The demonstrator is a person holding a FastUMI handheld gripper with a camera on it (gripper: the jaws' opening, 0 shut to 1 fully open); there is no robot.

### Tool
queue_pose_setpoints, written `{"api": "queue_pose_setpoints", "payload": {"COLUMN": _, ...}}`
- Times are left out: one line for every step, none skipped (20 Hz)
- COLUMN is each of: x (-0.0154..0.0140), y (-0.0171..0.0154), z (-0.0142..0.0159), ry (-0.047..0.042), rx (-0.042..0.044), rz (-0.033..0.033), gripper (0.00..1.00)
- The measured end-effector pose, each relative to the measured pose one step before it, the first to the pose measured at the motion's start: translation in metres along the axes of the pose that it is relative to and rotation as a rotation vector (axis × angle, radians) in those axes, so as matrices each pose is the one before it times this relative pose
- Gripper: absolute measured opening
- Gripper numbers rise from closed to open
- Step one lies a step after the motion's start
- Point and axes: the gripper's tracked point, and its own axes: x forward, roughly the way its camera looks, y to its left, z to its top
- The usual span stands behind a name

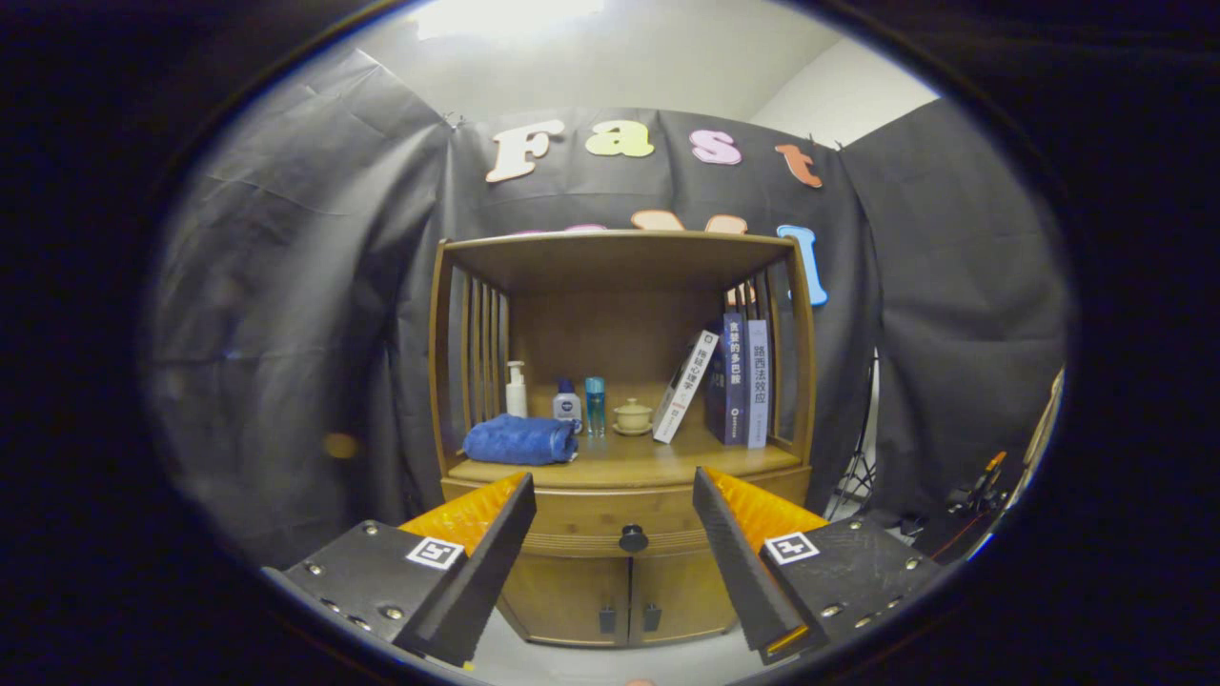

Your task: Pull open the drawer, take out the items inside it, and place them on the countertop above the cabinet.

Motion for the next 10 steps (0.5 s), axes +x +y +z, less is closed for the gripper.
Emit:
{"api": "queue_pose_setpoints", "payload": {"x": 0.00009, "y": 0.00029, "z": -0.00140, "ry": 0.00143, "rx": 0.00177, "rz": 0.00060, "gripper": 0.99}}
{"api": "queue_pose_setpoints", "payload": {"x": 0.00053, "y": -0.00044, "z": -0.00049, "ry": 0.00217, "rx": 0.00395, "rz": -0.00068, "gripper": 0.99}}
{"api": "queue_pose_setpoints", "payload": {"x": -0.00007, "y": 0.00014, "z": -0.00105, "ry": 0.00306, "rx": 0.00557, "rz": 0.00051, "gripper": 0.99}}
{"api": "queue_pose_setpoints", "payload": {"x": 0.00080, "y": 0.00048, "z": -0.00188, "ry": 0.00291, "rx": 0.00360, "rz": 0.00017, "gripper": 0.99}}
{"api": "queue_pose_setpoints", "payload": {"x": -0.00033, "y": 0.00010, "z": -0.00057, "ry": 0.00238, "rx": 0.00161, "rz": -0.00074, "gripper": 0.99}}
{"api": "queue_pose_setpoints", "payload": {"x": 0.00016, "y": -0.00063, "z": -0.00075, "ry": -0.00024, "rx": -0.00185, "rz": -0.00142, "gripper": 0.99}}
{"api": "queue_pose_setpoints", "payload": {"x": 0.00076, "y": -0.00039, "z": -0.00090, "ry": 0.00104, "rx": -0.00349, "rz": -0.00131, "gripper": 0.99}}
{"api": "queue_pose_setpoints", "payload": {"x": 0.00114, "y": 0.00072, "z": -0.00129, "ry": -0.00166, "rx": -0.00253, "rz": -0.00026, "gripper": 0.99}}
{"api": "queue_pose_setpoints", "payload": {"x": 0.00089, "y": 0.00020, "z": -0.00038, "ry": -0.00050, "rx": -0.00171, "rz": 0.00049, "gripper": 0.99}}
{"api": "queue_pose_setpoints", "payload": {"x": 0.00109, "y": -0.00037, "z": -0.00086, "ry": -0.00112, "rx": -0.00088, "rz": -0.00078, "gripper": 0.99}}
